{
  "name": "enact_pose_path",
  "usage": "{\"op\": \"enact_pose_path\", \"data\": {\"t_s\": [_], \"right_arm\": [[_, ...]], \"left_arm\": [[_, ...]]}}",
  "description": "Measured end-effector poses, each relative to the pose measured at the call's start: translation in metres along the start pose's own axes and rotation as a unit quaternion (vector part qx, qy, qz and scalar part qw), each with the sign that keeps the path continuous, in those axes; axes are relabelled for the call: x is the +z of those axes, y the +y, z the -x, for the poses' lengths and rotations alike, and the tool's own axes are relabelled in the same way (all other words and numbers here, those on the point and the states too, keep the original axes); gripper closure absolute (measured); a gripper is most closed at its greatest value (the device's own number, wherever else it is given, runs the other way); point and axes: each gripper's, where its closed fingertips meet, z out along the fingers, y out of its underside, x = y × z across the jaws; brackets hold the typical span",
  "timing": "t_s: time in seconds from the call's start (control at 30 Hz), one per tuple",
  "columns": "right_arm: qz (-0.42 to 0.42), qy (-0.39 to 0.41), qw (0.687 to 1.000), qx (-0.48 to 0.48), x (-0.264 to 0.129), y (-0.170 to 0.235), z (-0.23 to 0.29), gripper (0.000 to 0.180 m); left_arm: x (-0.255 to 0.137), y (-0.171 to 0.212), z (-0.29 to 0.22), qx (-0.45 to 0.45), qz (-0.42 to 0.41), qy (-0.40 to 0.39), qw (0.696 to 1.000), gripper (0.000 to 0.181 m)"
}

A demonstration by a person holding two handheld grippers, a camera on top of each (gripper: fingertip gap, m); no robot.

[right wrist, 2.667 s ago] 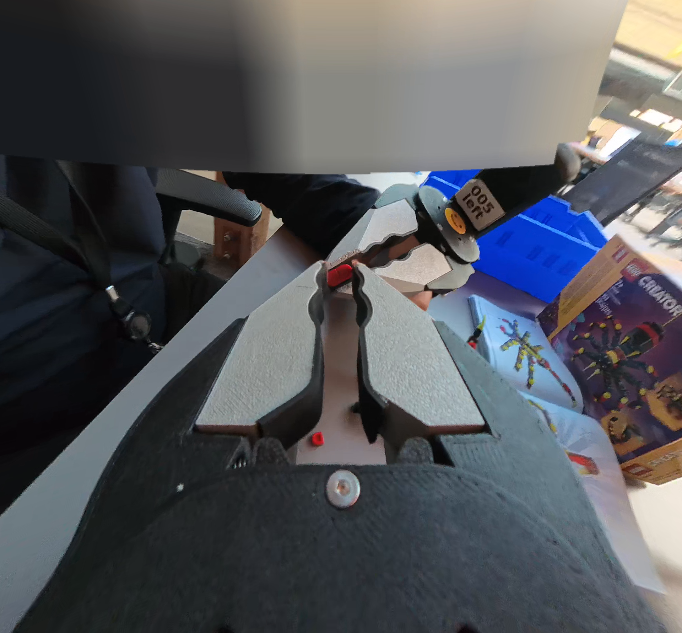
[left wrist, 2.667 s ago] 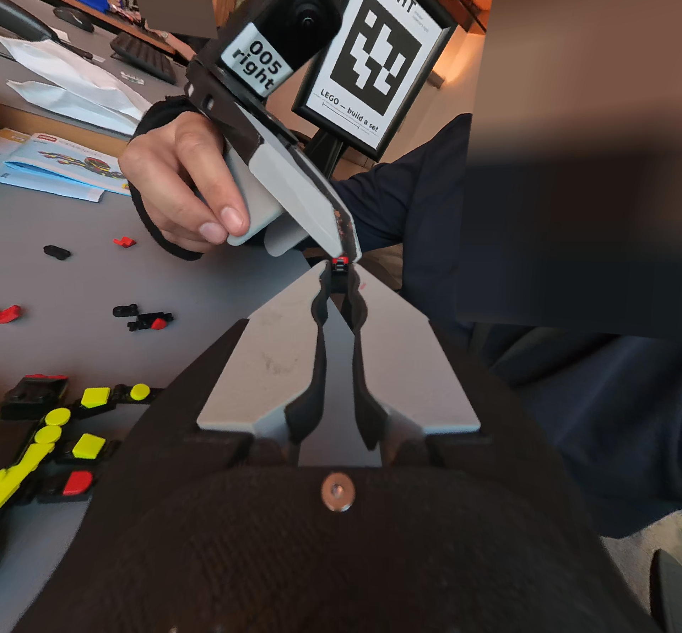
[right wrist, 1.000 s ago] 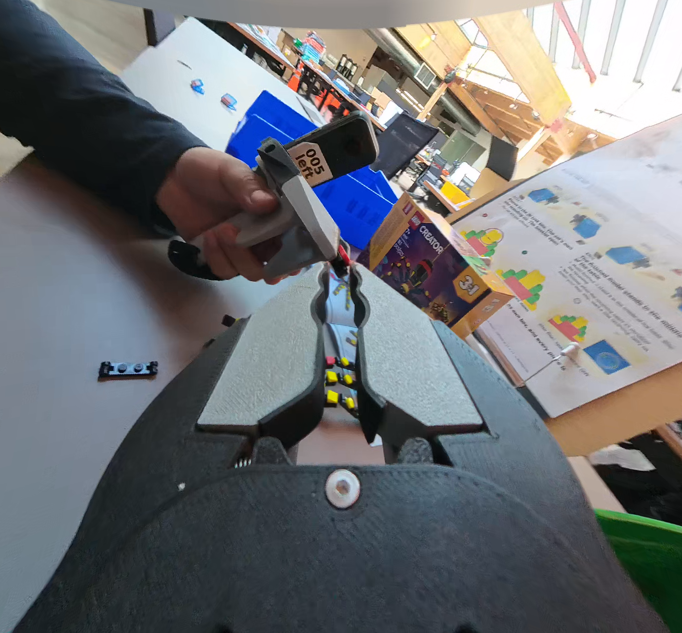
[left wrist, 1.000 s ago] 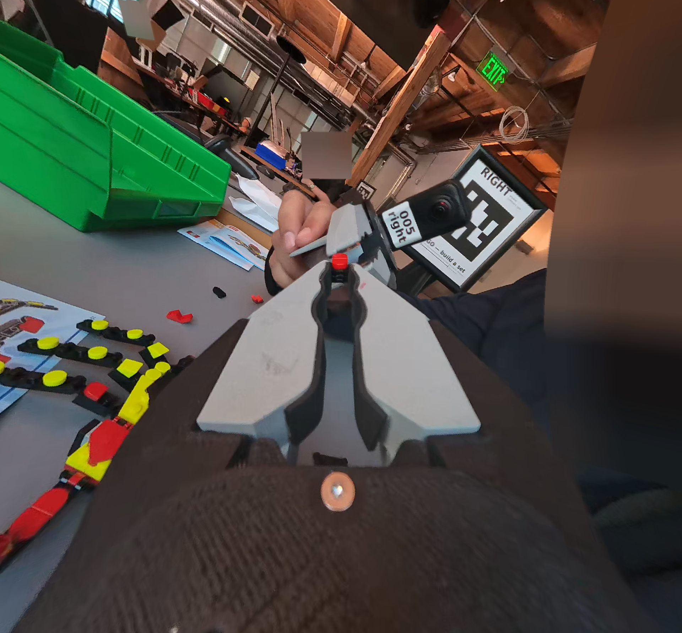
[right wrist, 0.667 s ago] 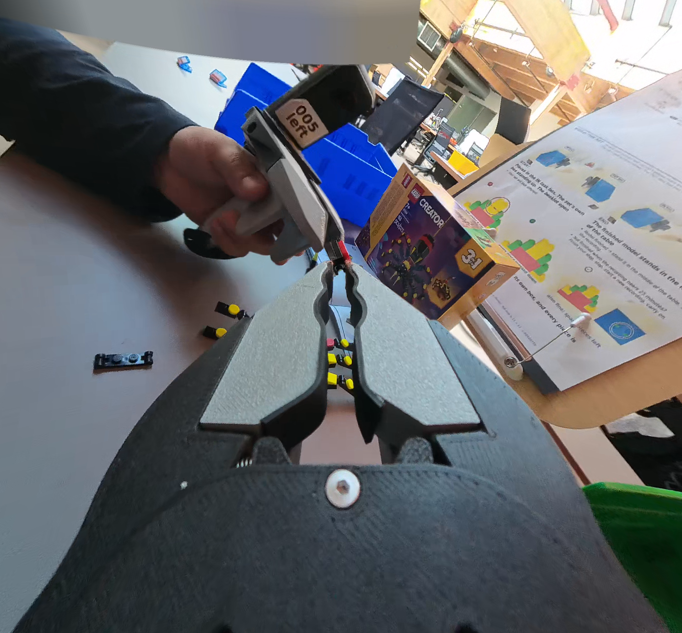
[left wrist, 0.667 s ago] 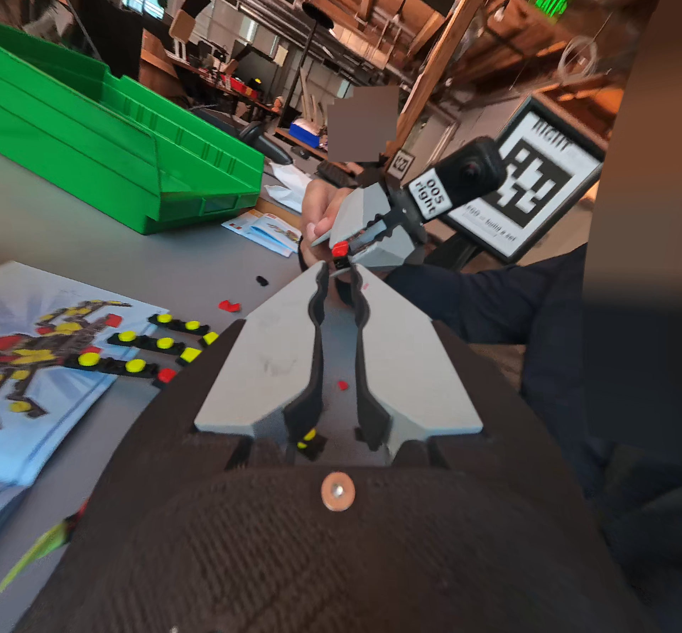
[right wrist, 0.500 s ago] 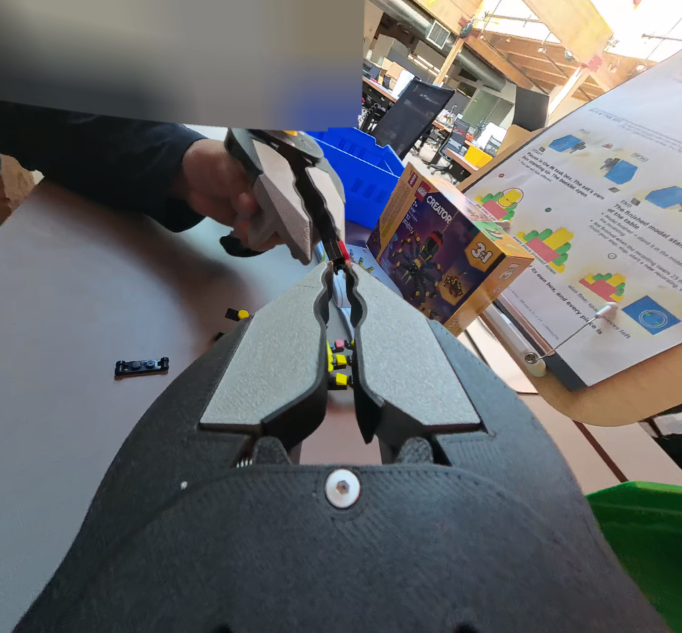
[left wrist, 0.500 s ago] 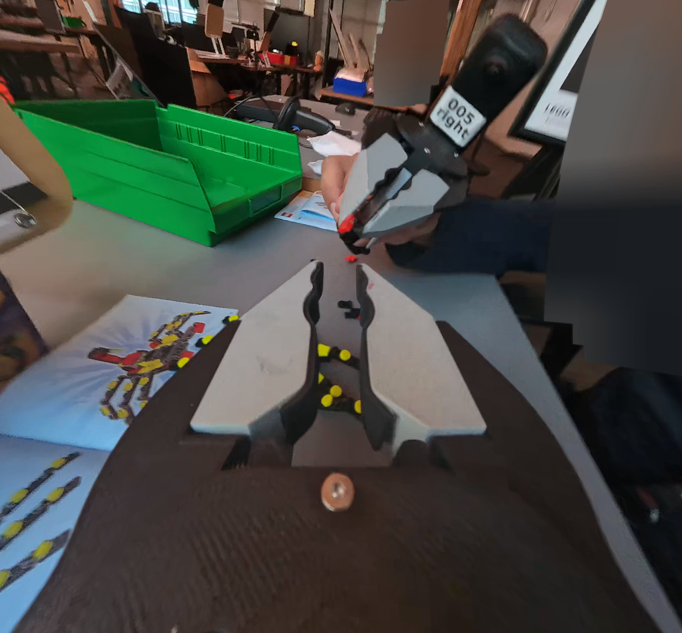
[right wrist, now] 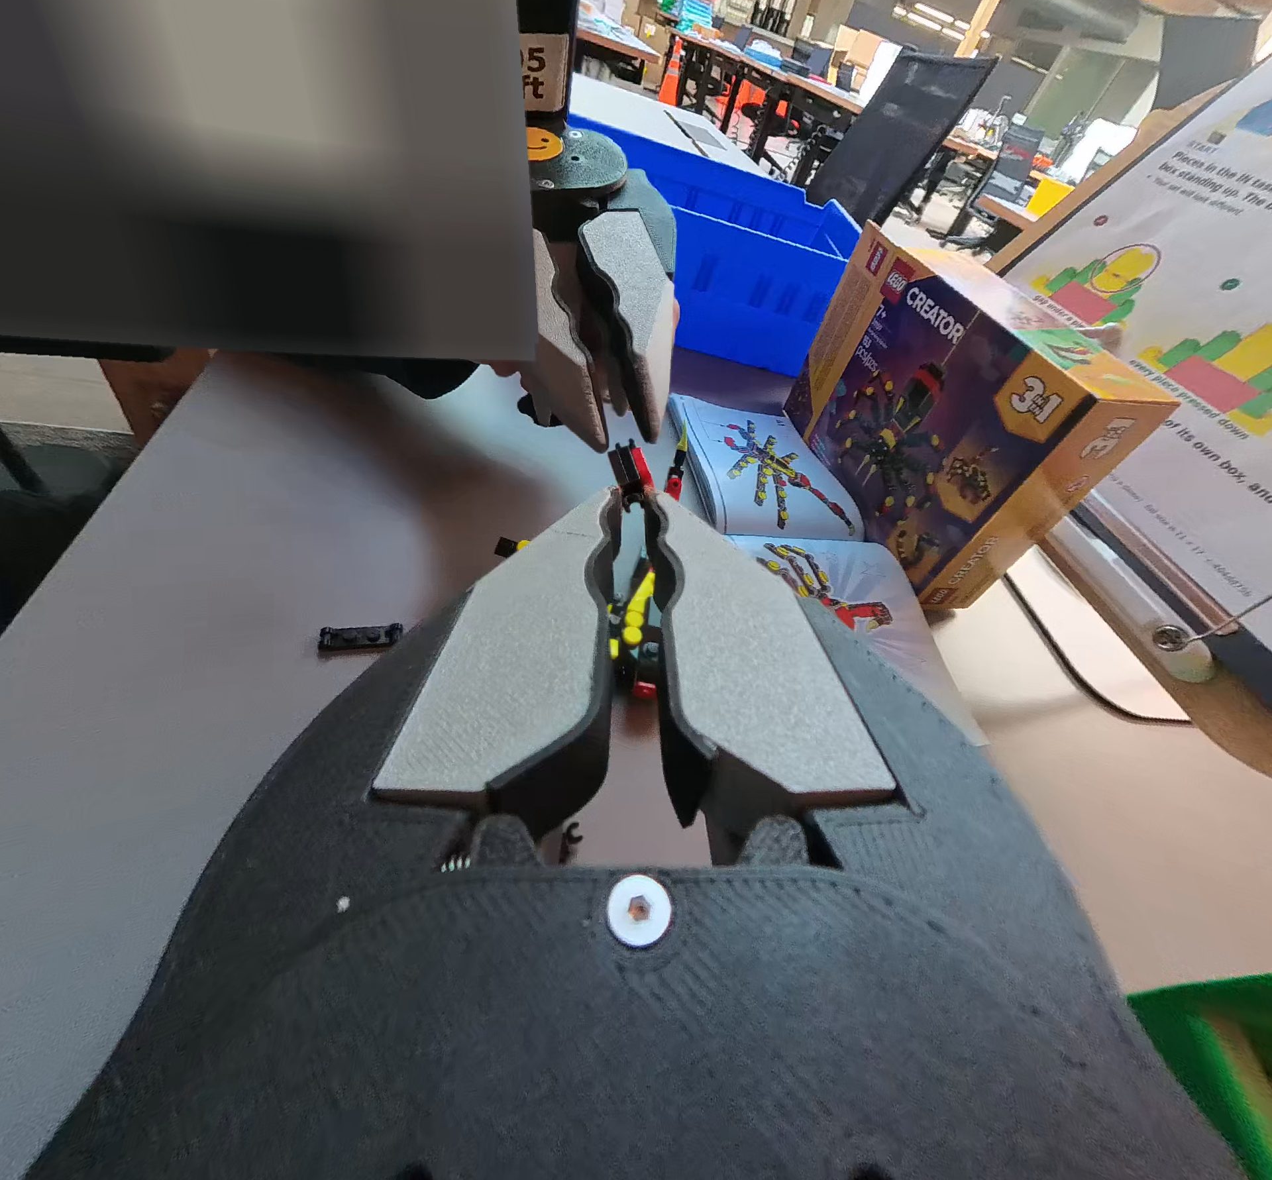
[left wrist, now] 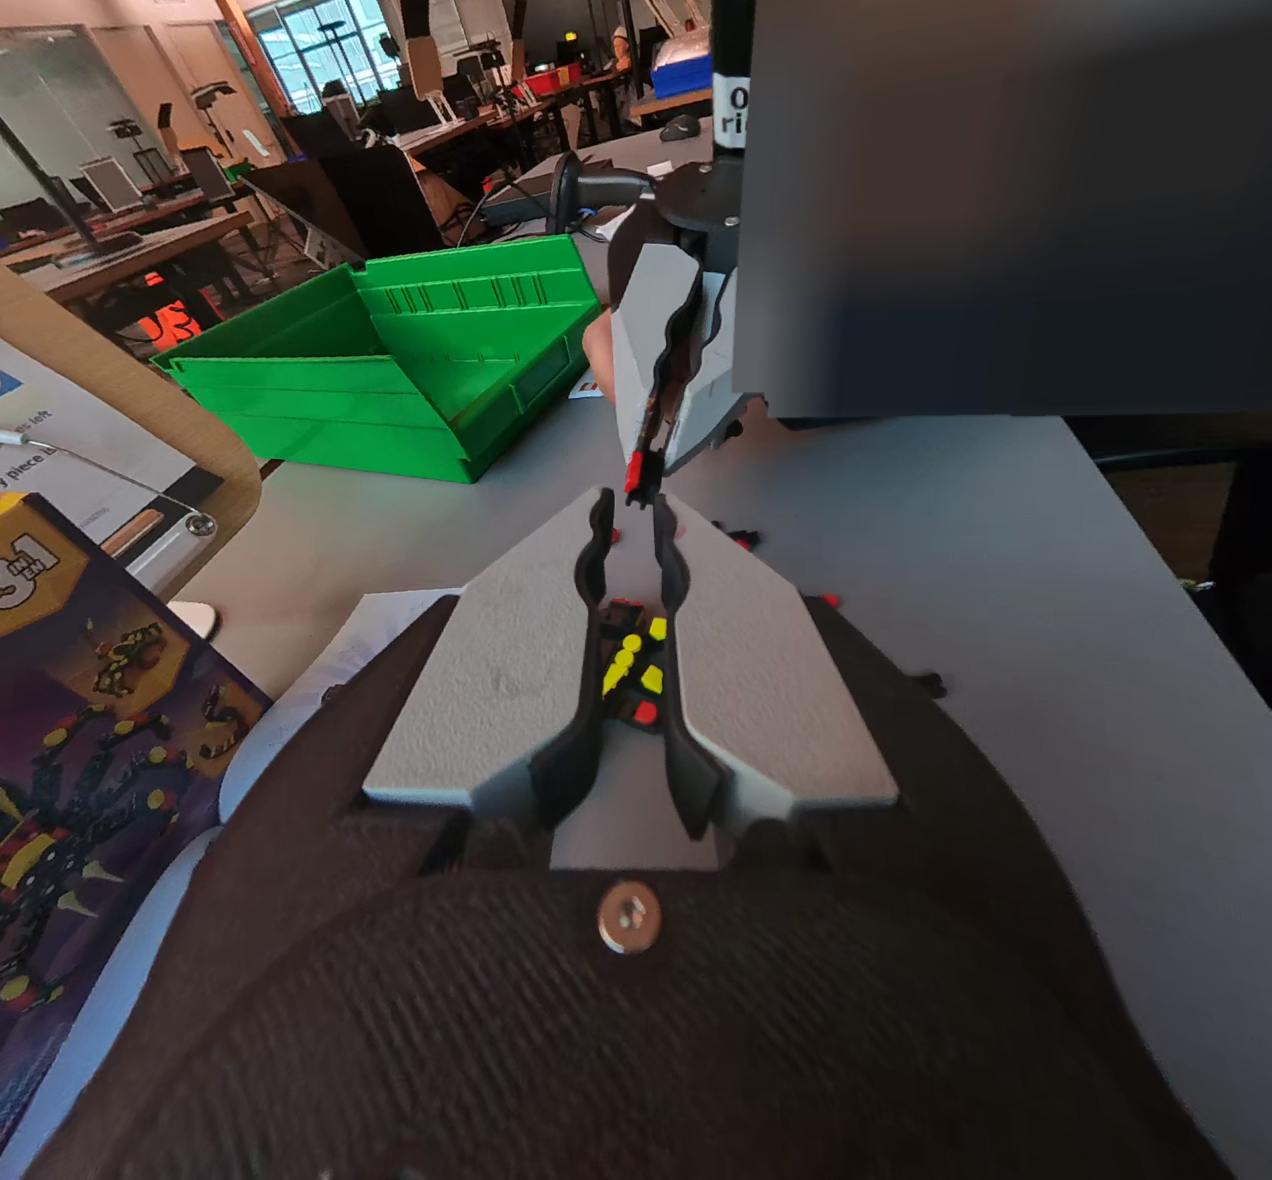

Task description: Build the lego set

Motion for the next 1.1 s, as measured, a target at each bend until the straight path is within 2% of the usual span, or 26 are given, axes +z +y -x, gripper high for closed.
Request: {"op": "enact_pose_path", "data": {"t_s": [0.57,0.67,0.77,0.87,1.1], "right_arm": [[-0.011,-0.066,0.996,0.052,0.0,0.0,0.014,0.177],[0.001,-0.057,0.998,0.032,0.001,0.004,0.014,0.177],[0.009,-0.015,1.0,-0.003,0.003,0.004,0.007,0.177],[-0.006,0.016,1.0,0.006,0.004,-0.001,0.0,0.177],[-0.005,0.023,1.0,0.008,0.003,0.0,-0.003,0.177]], "left_arm": [[0.001,0.001,-0.014,0.046,0.012,0.026,0.999,0.178],[0.001,0.001,-0.013,0.05,0.023,0.015,0.998,0.178],[0.001,0.001,-0.006,0.041,0.025,-0.011,0.999,0.178],[0.0,-0.002,0.001,0.031,0.016,-0.034,0.999,0.178],[0.001,-0.002,0.003,0.062,0.023,-0.067,0.996,0.178]]}}
